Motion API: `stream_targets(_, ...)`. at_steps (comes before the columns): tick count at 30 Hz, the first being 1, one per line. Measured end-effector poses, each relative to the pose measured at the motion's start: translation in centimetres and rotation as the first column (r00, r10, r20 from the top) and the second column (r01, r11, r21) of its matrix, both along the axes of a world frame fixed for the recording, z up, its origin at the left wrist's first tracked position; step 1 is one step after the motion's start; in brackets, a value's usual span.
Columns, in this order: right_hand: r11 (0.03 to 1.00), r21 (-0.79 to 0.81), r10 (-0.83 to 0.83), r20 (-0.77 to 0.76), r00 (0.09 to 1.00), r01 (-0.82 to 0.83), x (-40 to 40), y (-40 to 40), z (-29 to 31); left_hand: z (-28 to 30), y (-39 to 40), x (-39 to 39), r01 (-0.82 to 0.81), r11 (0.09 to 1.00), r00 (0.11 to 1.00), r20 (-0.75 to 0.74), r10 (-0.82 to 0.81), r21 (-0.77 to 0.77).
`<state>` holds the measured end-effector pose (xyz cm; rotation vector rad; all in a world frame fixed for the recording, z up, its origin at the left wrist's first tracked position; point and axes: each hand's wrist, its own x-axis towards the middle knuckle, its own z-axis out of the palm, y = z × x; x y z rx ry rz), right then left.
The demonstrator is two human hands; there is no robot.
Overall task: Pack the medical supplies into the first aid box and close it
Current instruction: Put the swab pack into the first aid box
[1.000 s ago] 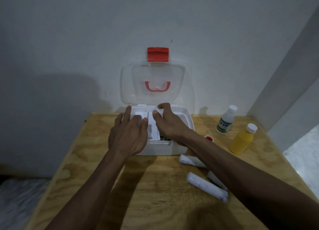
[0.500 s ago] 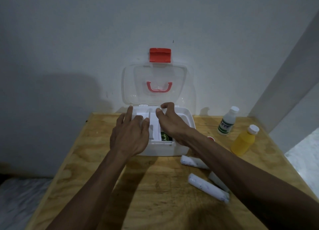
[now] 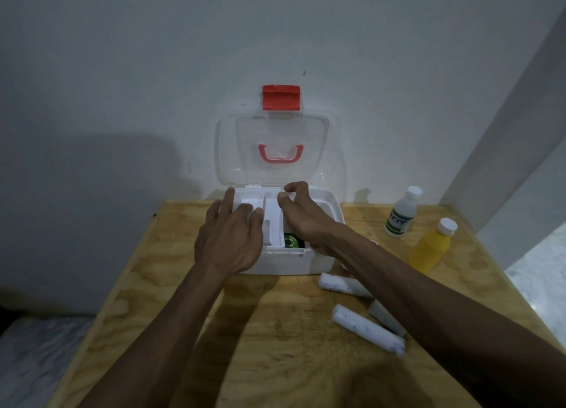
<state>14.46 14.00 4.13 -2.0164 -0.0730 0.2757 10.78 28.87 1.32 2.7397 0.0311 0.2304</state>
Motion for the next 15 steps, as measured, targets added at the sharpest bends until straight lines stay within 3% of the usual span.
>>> stream_targets(15,0.999,-0.039,0.009,-0.014,1.000,-0.009,0.08,-0.78,0.33,0.24,0.03,0.19,-0.023,1.000,0.997,-0.071,0.022,-0.008)
